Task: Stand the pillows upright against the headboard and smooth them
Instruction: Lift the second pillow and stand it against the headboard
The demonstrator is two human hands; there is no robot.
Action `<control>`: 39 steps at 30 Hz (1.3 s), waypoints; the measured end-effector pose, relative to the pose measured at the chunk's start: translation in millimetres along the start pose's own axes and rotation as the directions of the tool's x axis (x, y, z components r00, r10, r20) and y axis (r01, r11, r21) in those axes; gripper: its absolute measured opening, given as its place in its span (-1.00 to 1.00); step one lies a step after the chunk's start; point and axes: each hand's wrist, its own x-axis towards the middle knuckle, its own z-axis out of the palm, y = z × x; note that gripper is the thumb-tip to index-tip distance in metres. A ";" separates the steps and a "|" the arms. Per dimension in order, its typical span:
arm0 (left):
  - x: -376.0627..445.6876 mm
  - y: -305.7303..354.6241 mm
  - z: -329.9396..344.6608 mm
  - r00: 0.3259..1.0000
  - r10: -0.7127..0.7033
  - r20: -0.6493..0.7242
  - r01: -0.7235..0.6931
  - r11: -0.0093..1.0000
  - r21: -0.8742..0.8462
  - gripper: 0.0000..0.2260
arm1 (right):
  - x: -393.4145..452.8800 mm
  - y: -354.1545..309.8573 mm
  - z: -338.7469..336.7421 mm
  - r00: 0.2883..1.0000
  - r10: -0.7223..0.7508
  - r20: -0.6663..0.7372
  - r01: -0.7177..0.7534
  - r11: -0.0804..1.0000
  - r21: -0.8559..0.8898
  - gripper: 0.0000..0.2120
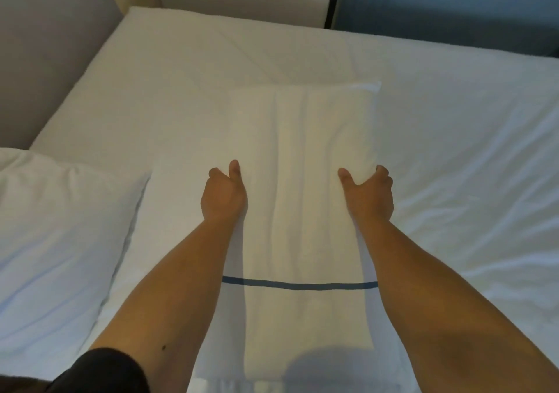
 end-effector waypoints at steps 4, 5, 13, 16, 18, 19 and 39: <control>-1.0 6.4 -61.3 0.995 0.018 -0.098 -0.027 0.996 -0.086 -0.36 | -20.9 -63.0 -25.4 0.991 -0.116 -0.068 0.119 0.992 0.040 -0.15; -0.1 9.3 -79.2 0.991 0.028 -0.128 -0.043 0.992 -0.118 -0.37 | -26.4 -81.1 -32.1 0.986 -0.147 -0.079 0.152 0.987 0.060 -0.15; 15.3 46.4 -236.0 0.941 0.046 -0.335 -0.147 0.948 -0.281 -0.45 | -70.5 -230.7 -85.9 0.930 -0.314 -0.190 0.352 0.909 0.222 -0.17; 16.5 57.6 -287.8 0.917 0.051 -0.396 -0.184 0.934 -0.307 -0.47 | -84.4 -280.3 -103.8 0.910 -0.357 -0.211 0.404 0.877 0.259 -0.16; 18.6 62.9 -314.5 0.900 0.040 -0.433 -0.200 0.923 -0.329 -0.46 | -90.6 -310.1 -112.6 0.892 -0.395 -0.222 0.445 0.853 0.273 -0.17; 20.5 64.1 -325.8 0.892 0.029 -0.451 -0.201 0.919 -0.340 -0.46 | -93.0 -323.7 -115.1 0.882 -0.416 -0.223 0.467 0.839 0.279 -0.17; 162.7 1.4 -351.4 0.618 -0.308 -0.724 -0.112 0.876 -0.468 -0.47 | -39.5 -528.7 64.6 0.628 -0.772 -0.096 0.717 0.527 0.457 -0.21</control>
